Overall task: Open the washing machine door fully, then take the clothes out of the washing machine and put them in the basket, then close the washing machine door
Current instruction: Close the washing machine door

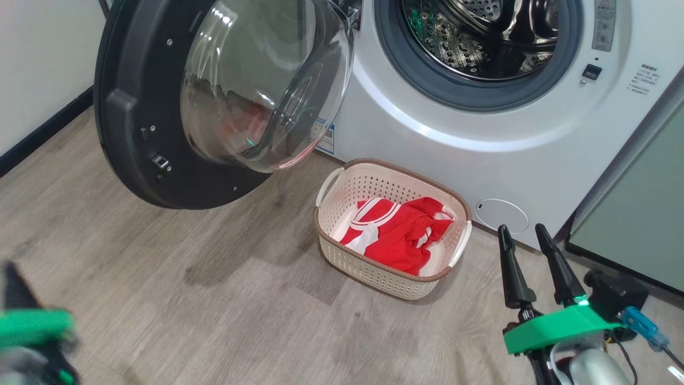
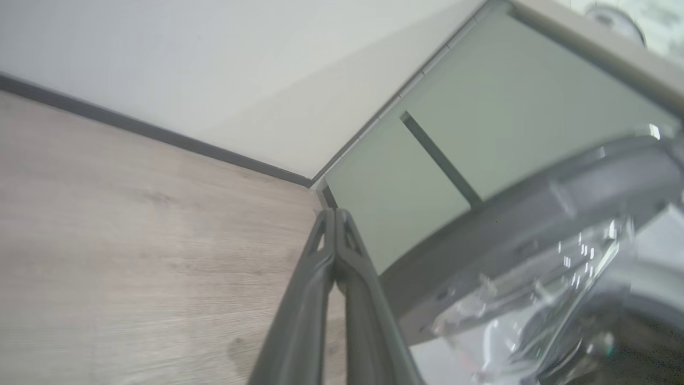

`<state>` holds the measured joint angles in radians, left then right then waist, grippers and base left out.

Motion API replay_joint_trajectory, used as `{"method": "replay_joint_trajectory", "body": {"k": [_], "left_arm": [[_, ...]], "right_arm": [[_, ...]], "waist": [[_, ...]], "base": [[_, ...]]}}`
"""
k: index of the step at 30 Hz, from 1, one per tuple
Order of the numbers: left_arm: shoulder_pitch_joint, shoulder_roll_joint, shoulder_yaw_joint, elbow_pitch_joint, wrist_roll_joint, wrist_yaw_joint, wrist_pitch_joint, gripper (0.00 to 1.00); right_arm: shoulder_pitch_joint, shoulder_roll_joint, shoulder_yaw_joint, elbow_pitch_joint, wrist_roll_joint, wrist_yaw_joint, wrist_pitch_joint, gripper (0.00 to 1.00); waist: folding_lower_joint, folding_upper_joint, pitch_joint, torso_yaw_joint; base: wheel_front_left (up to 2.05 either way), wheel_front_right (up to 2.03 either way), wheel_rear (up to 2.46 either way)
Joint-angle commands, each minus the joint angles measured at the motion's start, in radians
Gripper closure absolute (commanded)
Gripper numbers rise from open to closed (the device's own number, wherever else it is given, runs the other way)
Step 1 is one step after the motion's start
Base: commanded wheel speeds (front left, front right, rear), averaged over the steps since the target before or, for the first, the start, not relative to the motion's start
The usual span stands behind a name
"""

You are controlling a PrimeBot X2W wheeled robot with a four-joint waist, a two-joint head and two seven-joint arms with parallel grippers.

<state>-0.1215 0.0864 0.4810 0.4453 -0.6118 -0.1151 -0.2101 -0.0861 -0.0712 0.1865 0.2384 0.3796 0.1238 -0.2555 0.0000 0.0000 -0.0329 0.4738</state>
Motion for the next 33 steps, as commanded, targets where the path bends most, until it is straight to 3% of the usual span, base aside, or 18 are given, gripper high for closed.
{"method": "replay_joint_trajectory", "body": {"k": [1, 3, 6, 10, 13, 18, 26, 33], "left_arm": [[-0.111, 0.034, 0.075, -0.019, -0.108, -0.009, 0.041, 1.00], [-0.182, 0.058, 0.157, 0.018, -0.277, -0.011, 0.123, 1.00], [-0.276, 0.148, 0.233, 0.113, -0.415, -0.011, 0.217, 1.00], [-0.408, 0.269, 0.297, 0.244, -0.518, 0.019, 0.300, 1.00], [-0.505, 0.344, 0.291, 0.335, -0.542, 0.045, 0.361, 1.00], [-0.640, 0.416, 0.236, 0.477, -0.548, 0.098, 0.490, 1.00], [-0.777, 0.463, 0.148, 0.601, -0.533, 0.132, 0.668, 1.00], [-0.816, 0.478, 0.099, 0.638, -0.514, 0.126, 0.752, 1.00]], "right_arm": [[-0.017, -0.007, 0.011, -0.036, 0.006, 0.007, -0.006, 0.00], [-0.008, -0.004, 0.006, -0.038, 0.004, 0.007, -0.006, 0.00], [0.002, -0.001, 0.004, -0.040, 0.002, 0.007, -0.006, 0.00], [0.004, 0.000, 0.003, -0.040, -0.001, 0.007, -0.006, 0.00], [0.005, -0.003, 0.003, -0.039, -0.002, 0.007, -0.006, 0.00], [0.003, -0.012, 0.012, -0.036, -0.002, 0.007, -0.006, 0.00], [-0.013, -0.033, 0.034, -0.034, -0.004, 0.007, -0.006, 0.00], [-0.021, -0.049, 0.047, -0.031, -0.005, 0.007, -0.006, 0.00]], "waist": [[0.0000, 0.0000, -0.002, -0.001], [0.0000, 0.0000, -0.004, -0.003], [0.0000, 0.0000, -0.005, -0.009], [0.0000, 0.0000, 0.000, -0.029], [0.0000, 0.0000, 0.002, -0.041], [0.0000, 0.0000, 0.010, -0.059], [0.0000, 0.0000, 0.034, -0.108], [0.0000, 0.0000, 0.053, -0.158]], "base": [[0.00, 0.00, 0.00], [0.00, 0.00, 0.00], [0.00, 0.00, 0.00], [0.00, 0.00, 0.00], [0.00, 0.00, 0.00], [0.00, 0.00, 0.00], [0.00, 0.00, 0.00], [0.00, 0.00, 0.00]]}}
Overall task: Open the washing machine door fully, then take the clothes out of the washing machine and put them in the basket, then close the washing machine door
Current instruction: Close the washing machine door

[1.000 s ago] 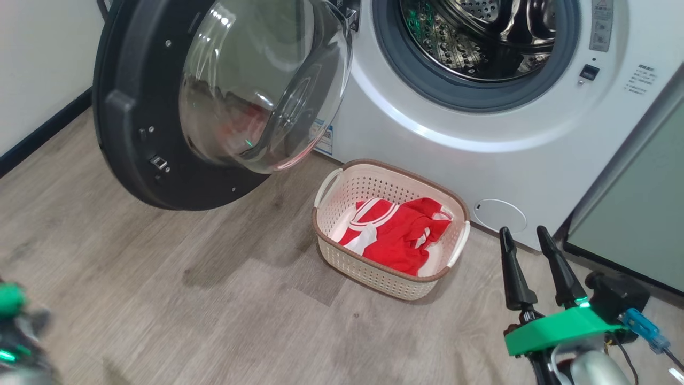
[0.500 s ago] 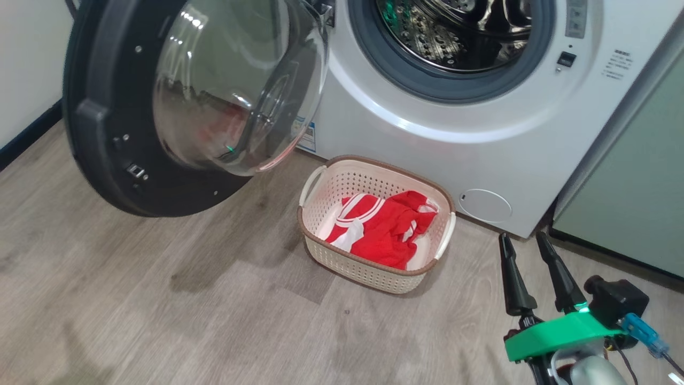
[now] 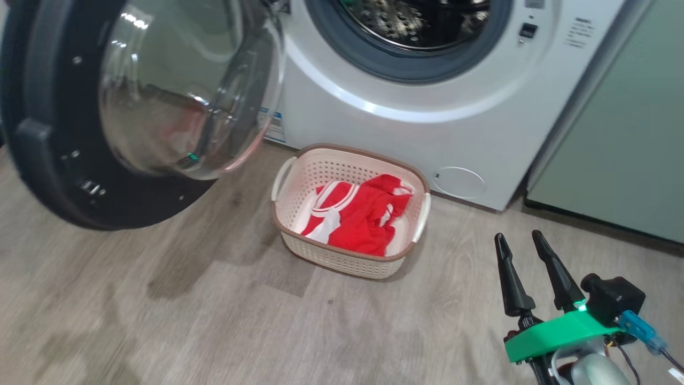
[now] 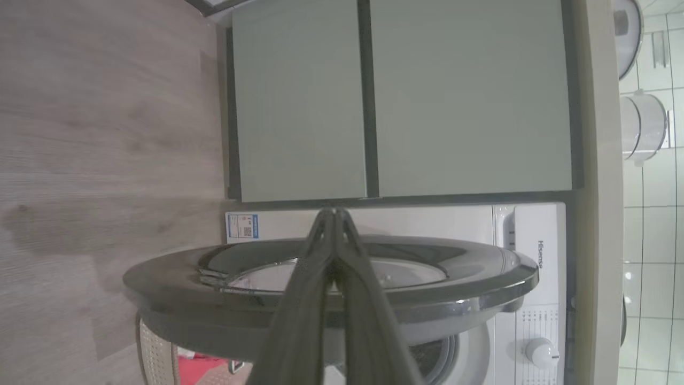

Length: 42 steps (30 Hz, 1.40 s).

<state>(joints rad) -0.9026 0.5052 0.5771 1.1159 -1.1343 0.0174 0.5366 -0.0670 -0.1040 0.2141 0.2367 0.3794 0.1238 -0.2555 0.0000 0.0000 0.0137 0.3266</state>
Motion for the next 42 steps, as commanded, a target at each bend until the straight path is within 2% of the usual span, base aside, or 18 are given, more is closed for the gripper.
{"method": "replay_joint_trajectory", "body": {"k": [1, 8, 19, 24, 31, 42], "left_arm": [[-0.036, 0.063, 0.000, -0.029, 0.009, -0.011, 0.014, 1.00], [-0.043, 0.069, -0.007, -0.014, 0.007, -0.033, 0.026, 1.00], [-0.069, 0.016, -0.011, 0.015, -0.028, -0.093, 0.089, 1.00], [-0.063, -0.034, -0.040, 0.012, -0.029, -0.116, 0.156, 1.00], [-0.037, -0.132, -0.086, -0.034, -0.040, -0.136, 0.272, 1.00], [0.035, -0.299, -0.127, -0.169, -0.075, -0.133, 0.396, 1.00]], "right_arm": [[-0.041, -0.018, 0.020, -0.029, -0.005, 0.007, -0.006, 0.00], [-0.043, -0.026, 0.019, -0.032, -0.006, 0.007, -0.006, 0.00], [-0.060, -0.022, 0.013, -0.031, -0.007, 0.007, -0.006, 0.00], [-0.044, -0.014, 0.008, -0.026, -0.008, 0.007, -0.006, 0.00], [-0.024, -0.002, -0.004, -0.023, -0.006, 0.007, -0.006, 0.00], [-0.012, -0.001, -0.030, -0.028, -0.010, 0.007, -0.006, 0.00]], "waist": [[0.0000, 0.0000, 0.009, -0.019], [0.0000, 0.0000, 0.037, -0.065], [0.0000, 0.0000, 0.053, -0.074], [0.0000, 0.0000, 0.028, -0.065], [0.0000, 0.0000, -0.006, -0.052], [0.0000, 0.0000, -0.023, -0.084]], "base": [[0.00, 0.00, 0.00], [0.00, 0.00, 0.00], [0.00, 0.00, 0.00], [0.00, 0.00, 0.00], [0.00, 0.00, 0.00], [0.00, 0.00, 0.00]]}}
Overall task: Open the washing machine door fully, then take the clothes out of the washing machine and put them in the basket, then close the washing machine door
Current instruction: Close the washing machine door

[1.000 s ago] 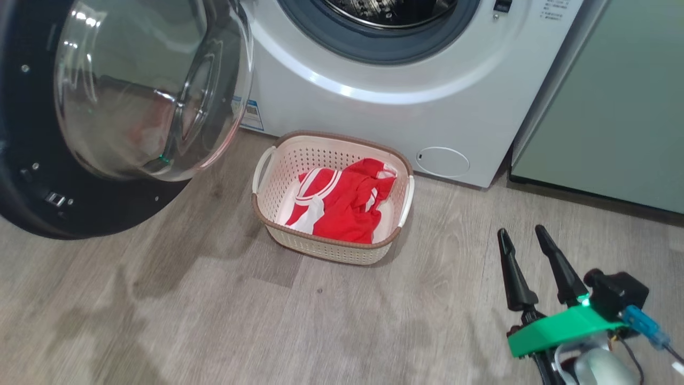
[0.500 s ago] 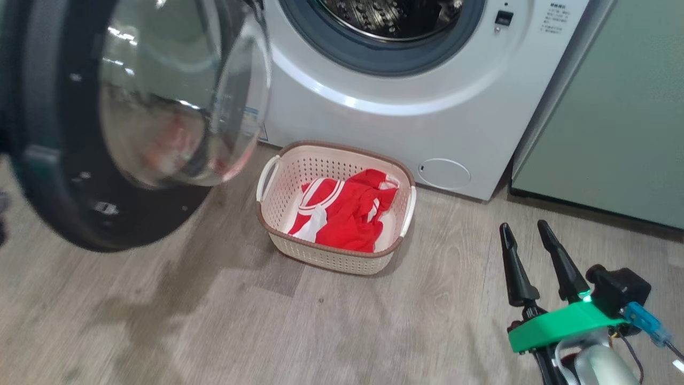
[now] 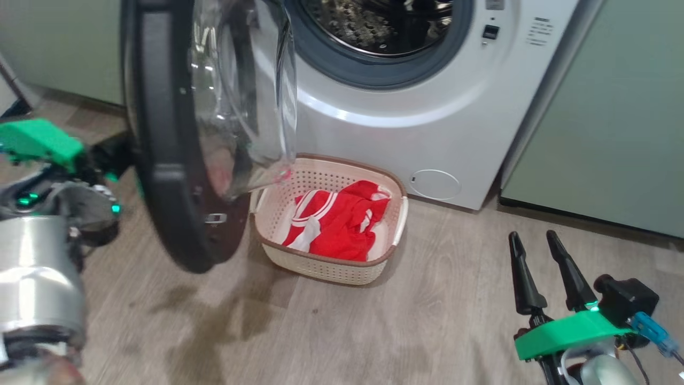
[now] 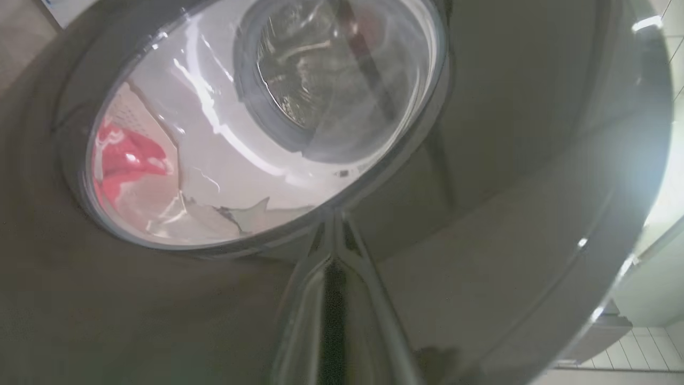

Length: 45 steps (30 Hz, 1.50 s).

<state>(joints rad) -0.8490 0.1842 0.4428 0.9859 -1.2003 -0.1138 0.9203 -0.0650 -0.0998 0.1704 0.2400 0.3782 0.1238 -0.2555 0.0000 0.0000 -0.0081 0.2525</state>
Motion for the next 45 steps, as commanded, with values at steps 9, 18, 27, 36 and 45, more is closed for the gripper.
{"method": "replay_joint_trajectory", "body": {"k": [9, 18, 27, 36, 45], "left_arm": [[0.078, -0.091, -0.038, -0.216, 0.002, 0.046, 0.034, 1.00], [0.125, -0.108, -0.032, -0.309, 0.002, 0.085, -0.011, 1.00], [0.136, -0.087, 0.005, -0.310, -0.010, 0.065, -0.064, 1.00], [0.160, -0.094, 0.000, -0.282, 0.008, 0.031, -0.123, 1.00], [0.281, -0.054, 0.011, -0.298, 0.074, -0.014, -0.325, 0.00]], "right_arm": [[-0.018, -0.005, 0.003, -0.028, -0.009, 0.007, -0.006, 0.00], [-0.031, -0.006, 0.011, -0.028, -0.009, 0.007, -0.006, 0.00], [-0.023, -0.013, -0.001, -0.034, -0.009, 0.007, -0.006, 0.00], [-0.005, -0.016, -0.021, -0.042, -0.011, 0.007, -0.006, 0.00], [-0.016, -0.015, -0.026, -0.046, -0.011, 0.007, -0.006, 0.00]], "waist": [[0.0000, 0.0000, 0.006, -0.129], [0.0000, 0.0000, 0.024, -0.324], [0.0000, 0.0000, 0.037, -0.466], [0.0000, 0.0000, 0.015, -0.444], [0.0000, 0.0000, 0.000, -0.370]], "base": [[0.00, 0.00, 0.00], [0.00, 0.00, 0.00], [0.00, 0.00, 0.00], [0.00, 0.00, 0.00], [0.00, 0.00, 0.00]]}}
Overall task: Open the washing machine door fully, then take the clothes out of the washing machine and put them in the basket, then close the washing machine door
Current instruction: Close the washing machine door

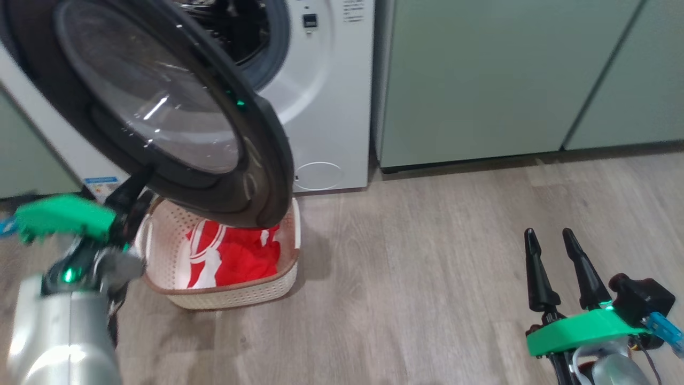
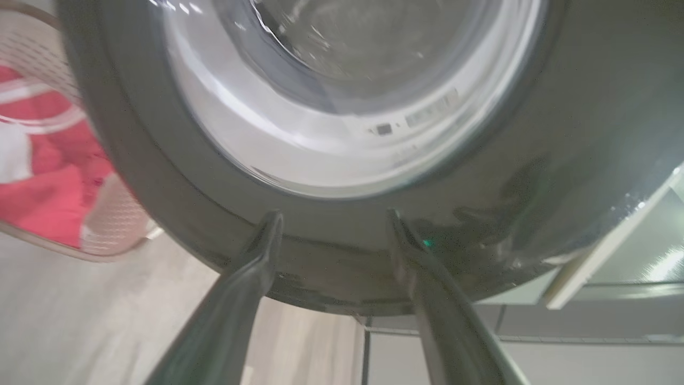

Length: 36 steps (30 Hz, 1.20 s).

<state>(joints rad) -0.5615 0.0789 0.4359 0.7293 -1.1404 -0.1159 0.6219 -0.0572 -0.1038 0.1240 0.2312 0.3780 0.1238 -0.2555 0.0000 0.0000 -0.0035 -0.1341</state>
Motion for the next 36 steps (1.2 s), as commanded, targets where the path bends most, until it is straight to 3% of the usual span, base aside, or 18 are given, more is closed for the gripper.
{"method": "replay_joint_trajectory", "body": {"k": [1, 6, 9, 10, 18, 22, 24, 31, 36], "left_arm": [[-0.007, 0.051, 0.018, -0.041, 0.014, -0.012, -0.027, 0.00], [0.115, 0.096, -0.053, -0.131, 0.106, -0.014, -0.243, 0.00], [0.180, 0.109, -0.077, -0.145, 0.108, -0.014, -0.368, 0.00], [0.222, 0.140, -0.134, -0.166, 0.144, -0.015, -0.455, 0.00], [0.337, 0.244, -0.423, -0.218, 0.260, -0.015, -0.828, 0.00], [0.349, 0.286, -0.516, -0.198, 0.307, -0.015, -0.881, 0.00], [0.351, 0.287, -0.496, -0.220, 0.372, -0.015, -0.883, 0.00], [0.405, 0.198, -0.360, -0.297, 0.632, -0.015, -0.883, 0.00], [0.429, 0.152, -0.329, -0.320, 0.736, -0.015, -0.884, 0.00]], "right_arm": [[-0.024, -0.011, 0.020, -0.037, -0.010, 0.007, -0.006, 0.00], [-0.024, -0.009, 0.013, -0.039, -0.012, 0.007, -0.006, 0.00], [-0.019, -0.007, 0.011, -0.040, -0.013, 0.007, -0.006, 0.00], [-0.016, -0.005, 0.011, -0.041, -0.014, 0.007, -0.006, 0.00], [-0.012, 0.005, 0.016, -0.047, -0.015, 0.007, -0.006, 0.00], [-0.011, 0.008, 0.022, -0.046, -0.014, 0.007, -0.006, 0.00], [-0.008, 0.009, 0.020, -0.046, -0.012, 0.007, -0.006, 0.00], [0.000, 0.015, 0.025, -0.041, -0.010, 0.007, -0.006, 0.00], [0.005, 0.020, 0.025, -0.039, -0.010, 0.007, -0.006, 0.00]], "waist": [[0.0000, 0.0000, -0.004, 0.017], [0.0000, 0.0000, -0.009, 0.051], [0.0000, 0.0000, -0.014, 0.068], [0.0000, 0.0000, -0.016, 0.078], [0.0000, 0.0000, -0.020, 0.095], [0.0000, 0.0000, -0.024, 0.091], [0.0000, 0.0000, -0.025, 0.089], [0.0000, 0.0000, -0.028, 0.074], [0.0000, 0.0000, -0.024, 0.067]], "base": [[0.00, 0.00, 0.00], [0.00, 0.00, 0.00], [0.00, 0.00, 0.00], [0.00, 0.00, 0.00], [0.00, 0.00, 0.00], [0.00, 0.00, 0.00], [0.00, 0.00, 0.00], [0.00, 0.00, 0.00], [0.00, 0.00, 0.00]]}}
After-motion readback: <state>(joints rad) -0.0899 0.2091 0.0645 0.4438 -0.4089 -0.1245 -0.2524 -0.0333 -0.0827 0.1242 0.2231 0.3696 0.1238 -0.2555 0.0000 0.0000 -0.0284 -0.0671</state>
